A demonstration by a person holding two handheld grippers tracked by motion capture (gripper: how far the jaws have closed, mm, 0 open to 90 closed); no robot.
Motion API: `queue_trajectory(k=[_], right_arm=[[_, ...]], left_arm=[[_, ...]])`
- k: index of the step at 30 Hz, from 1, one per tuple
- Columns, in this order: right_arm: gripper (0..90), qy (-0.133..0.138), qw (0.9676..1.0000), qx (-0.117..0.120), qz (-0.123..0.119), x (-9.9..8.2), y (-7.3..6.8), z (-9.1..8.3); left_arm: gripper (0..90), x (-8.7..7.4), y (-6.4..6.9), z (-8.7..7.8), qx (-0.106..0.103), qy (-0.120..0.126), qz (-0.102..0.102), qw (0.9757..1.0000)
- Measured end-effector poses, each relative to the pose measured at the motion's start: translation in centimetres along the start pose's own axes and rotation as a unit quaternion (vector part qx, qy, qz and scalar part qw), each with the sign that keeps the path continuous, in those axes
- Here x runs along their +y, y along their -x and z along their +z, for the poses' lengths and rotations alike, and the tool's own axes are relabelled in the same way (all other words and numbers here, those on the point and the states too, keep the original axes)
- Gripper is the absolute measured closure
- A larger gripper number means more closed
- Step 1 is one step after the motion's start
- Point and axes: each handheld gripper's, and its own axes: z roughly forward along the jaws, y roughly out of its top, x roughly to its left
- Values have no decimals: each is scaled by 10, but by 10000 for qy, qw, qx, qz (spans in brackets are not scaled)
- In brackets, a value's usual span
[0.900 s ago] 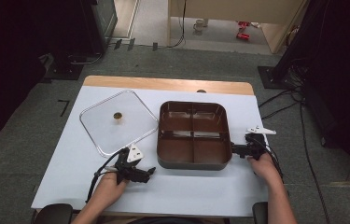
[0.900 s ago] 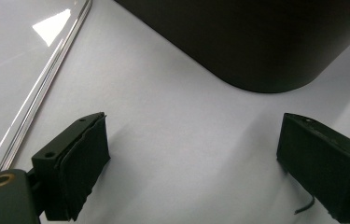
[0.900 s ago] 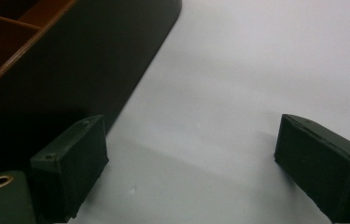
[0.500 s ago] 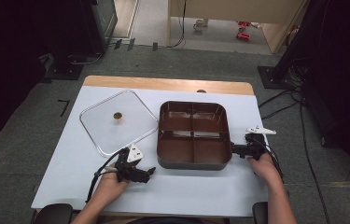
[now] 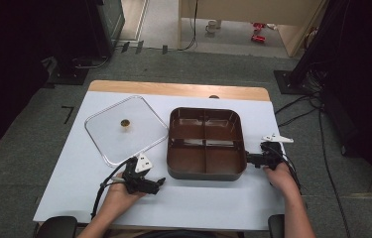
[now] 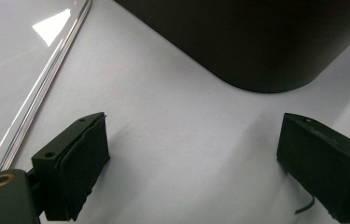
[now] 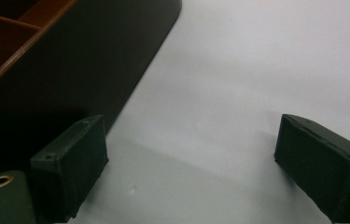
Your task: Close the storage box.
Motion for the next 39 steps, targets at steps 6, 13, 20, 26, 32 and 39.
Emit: queue_trajectory(k=[6,13,20,26,32,39], right_arm=[[88,4,10000,-2,0,0,0,0],[88,5,10000,-2,-2,0,0,0],[88,4,10000,-3,-1,0,0,0],[88,1,10000,-3,-1,0,0,0],[88,2,10000,-3,-2,0,0,0],[88,3,10000,-4,0,0,0,0]], left_arm=[[90,0,0,0,6,-7,4,10000],[91,1,0,0,7,-23,1,10000],[96,1,0,0,2,-37,-10,10000],[150,3,-2,-3,-15,-100,-84,9999],[154,9,-5,-4,-170,-303,-84,9994],[162,14,-9,-9,-298,-392,-108,9987]])
